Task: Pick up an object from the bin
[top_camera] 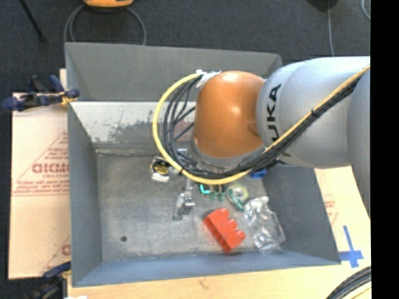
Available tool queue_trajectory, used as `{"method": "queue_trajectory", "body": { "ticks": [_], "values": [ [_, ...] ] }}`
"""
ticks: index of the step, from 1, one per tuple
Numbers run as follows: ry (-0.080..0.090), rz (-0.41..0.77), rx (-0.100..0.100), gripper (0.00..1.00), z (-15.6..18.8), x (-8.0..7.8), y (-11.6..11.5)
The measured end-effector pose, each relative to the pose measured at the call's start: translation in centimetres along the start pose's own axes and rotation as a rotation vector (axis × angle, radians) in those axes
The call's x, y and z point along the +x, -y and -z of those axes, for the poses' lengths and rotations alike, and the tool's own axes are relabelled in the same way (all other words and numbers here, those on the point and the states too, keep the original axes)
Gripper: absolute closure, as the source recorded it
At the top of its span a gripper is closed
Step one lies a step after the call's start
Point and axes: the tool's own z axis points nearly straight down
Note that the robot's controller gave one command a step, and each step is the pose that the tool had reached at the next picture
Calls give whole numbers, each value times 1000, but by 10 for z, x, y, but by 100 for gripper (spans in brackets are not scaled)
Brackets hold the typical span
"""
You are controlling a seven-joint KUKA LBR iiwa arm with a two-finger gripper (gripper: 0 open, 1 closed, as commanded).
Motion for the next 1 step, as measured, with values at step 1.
{"method": "queue_trajectory", "body": {
  "ticks": [1],
  "values": [
    [21,-19,-4,0,-102,-86,19]
  ]
}}
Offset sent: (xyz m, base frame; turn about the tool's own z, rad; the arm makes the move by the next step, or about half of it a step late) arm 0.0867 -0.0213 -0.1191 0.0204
